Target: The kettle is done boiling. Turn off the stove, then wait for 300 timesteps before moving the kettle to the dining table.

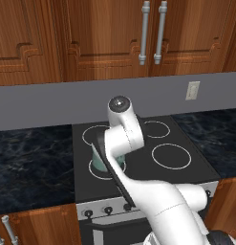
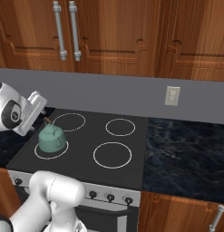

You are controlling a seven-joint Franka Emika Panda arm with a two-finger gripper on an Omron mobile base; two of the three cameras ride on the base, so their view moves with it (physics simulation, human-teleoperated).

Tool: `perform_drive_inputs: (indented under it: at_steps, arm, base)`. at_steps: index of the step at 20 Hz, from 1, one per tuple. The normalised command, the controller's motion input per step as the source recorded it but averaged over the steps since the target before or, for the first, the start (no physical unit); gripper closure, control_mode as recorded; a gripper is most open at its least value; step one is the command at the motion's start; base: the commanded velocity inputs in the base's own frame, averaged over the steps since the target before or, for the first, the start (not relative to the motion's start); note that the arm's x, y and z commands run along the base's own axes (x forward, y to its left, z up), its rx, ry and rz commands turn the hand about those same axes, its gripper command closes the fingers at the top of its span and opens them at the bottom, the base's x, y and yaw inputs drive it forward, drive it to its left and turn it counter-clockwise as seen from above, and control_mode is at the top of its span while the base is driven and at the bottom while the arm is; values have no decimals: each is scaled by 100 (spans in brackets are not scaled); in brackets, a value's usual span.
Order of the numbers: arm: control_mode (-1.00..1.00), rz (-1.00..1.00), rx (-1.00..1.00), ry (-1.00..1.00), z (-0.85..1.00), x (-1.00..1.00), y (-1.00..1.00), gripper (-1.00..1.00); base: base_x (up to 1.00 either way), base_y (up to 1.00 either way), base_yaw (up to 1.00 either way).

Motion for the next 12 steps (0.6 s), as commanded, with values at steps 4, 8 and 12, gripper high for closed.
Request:
perform_drive_inputs:
  at_steps: [4,8,12]
  arm:
    - [-100,-9,7,0,-17,20,17,-100]
    - [-100,-9,7,0,-18,22,18,-100]
    - [-100,-10,6,1,-17,22,20,-100]
  base:
    - [0,0,0]
    - [0,0,0]
    - [0,0,0]
